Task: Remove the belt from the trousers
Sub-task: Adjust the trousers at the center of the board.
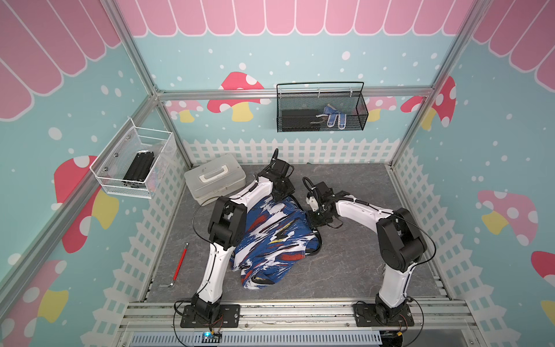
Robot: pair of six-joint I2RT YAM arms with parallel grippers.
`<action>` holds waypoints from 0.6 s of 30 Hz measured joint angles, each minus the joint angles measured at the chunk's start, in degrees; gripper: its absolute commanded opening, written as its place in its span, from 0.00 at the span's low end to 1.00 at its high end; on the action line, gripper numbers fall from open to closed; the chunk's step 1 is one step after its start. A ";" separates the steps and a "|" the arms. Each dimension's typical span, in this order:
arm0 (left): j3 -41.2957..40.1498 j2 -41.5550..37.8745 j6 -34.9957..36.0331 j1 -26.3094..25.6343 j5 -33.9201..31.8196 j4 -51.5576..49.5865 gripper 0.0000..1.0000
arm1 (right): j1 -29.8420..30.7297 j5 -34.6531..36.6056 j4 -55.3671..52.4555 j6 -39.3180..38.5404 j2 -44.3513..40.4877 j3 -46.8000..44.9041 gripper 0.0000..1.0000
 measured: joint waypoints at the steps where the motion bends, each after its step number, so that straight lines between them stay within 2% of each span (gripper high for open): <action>1: 0.26 0.04 -0.20 -0.11 0.39 0.17 0.38 | 0.00 -0.20 0.02 -0.04 0.02 -0.07 0.00; 6: 1.14 0.70 -1.03 -0.76 1.18 1.14 0.37 | 0.00 -0.90 0.22 -0.50 0.02 -0.09 0.00; 10: 1.25 1.77 -1.40 -1.42 1.60 1.18 0.31 | 0.00 -0.85 0.17 -0.94 0.09 -0.09 0.00; 13: 1.20 2.78 -1.81 -1.88 1.75 1.09 0.20 | 0.00 -0.79 0.04 -1.55 0.11 0.09 0.00; 15: 1.03 3.02 -2.19 -2.10 1.84 1.09 0.05 | 0.00 -0.63 -0.24 -1.92 0.11 0.28 0.00; 16: 0.92 3.02 -2.29 -2.12 1.97 1.07 0.00 | 0.00 -0.50 -0.57 -2.12 0.17 0.39 0.00; 17: 0.90 3.02 -2.29 -2.12 2.08 1.03 0.00 | 0.00 -0.37 -0.76 -2.25 0.22 0.48 0.03; 18: 0.87 3.02 -2.56 -2.12 2.25 1.14 0.00 | 0.00 -0.13 -0.94 -2.54 0.31 0.59 0.11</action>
